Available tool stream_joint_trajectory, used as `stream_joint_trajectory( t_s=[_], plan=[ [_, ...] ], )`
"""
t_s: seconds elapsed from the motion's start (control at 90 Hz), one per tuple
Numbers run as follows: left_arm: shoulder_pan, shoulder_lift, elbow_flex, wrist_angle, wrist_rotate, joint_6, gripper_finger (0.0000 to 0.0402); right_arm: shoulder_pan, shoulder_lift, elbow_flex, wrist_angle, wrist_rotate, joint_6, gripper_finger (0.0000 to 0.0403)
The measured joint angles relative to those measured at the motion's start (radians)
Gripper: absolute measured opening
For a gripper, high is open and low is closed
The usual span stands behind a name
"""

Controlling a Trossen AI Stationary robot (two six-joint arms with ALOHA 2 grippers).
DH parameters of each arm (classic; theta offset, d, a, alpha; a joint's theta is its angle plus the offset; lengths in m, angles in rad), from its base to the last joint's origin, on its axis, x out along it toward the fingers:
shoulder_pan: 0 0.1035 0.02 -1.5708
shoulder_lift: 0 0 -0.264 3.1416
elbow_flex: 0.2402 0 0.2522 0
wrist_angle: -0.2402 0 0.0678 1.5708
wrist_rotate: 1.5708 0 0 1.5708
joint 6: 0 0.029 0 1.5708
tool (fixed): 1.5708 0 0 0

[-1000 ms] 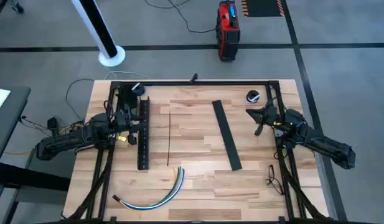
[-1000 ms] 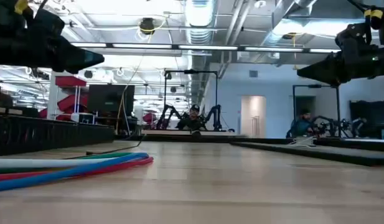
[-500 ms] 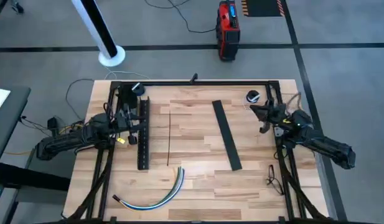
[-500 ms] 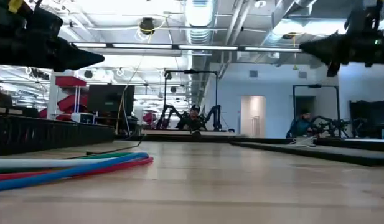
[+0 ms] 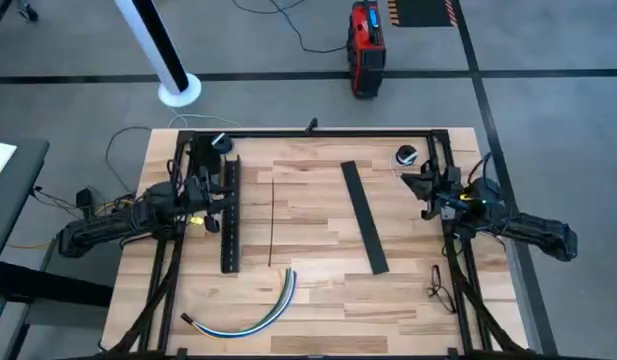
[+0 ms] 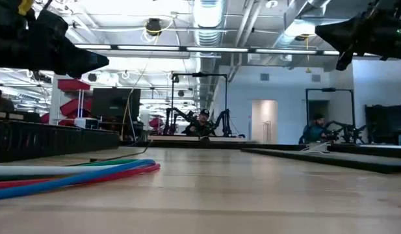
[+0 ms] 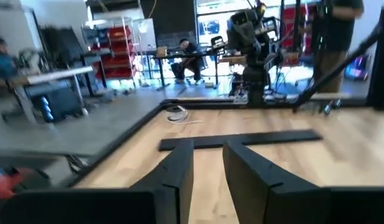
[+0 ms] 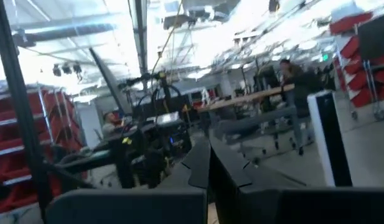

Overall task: Ziptie cables
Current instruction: Wrap the black zip tie on the cable

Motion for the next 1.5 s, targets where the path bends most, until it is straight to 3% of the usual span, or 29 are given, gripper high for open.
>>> stream_joint_trajectory(
  t_s=[0.3,0.6,1.0,1.367,1.5],
  plan=[
    [0.000,0.000,0.000,0.000,0.000,-0.176,0.0082,0.030,0.402,0.242,-0.216,0.035,-0.055,0.0000],
    [0.000,0.000,0.000,-0.002,-0.022,-0.154,0.0082,0.054,0.801,0.531,-0.498,0.031,-0.175,0.0000],
    [0.000,0.000,0.000,0.006,-0.087,-0.134,0.0082,0.315,1.304,0.800,-0.524,-0.049,-0.347,0.0000],
    [0.000,0.000,0.000,0.005,-0.084,-0.119,0.0082,0.477,1.604,1.063,-0.530,-0.050,-0.428,0.0001],
    [0.000,0.000,0.000,0.005,-0.084,-0.120,0.0082,0.492,1.695,1.165,-0.553,-0.053,-0.440,0.0022]
  ],
)
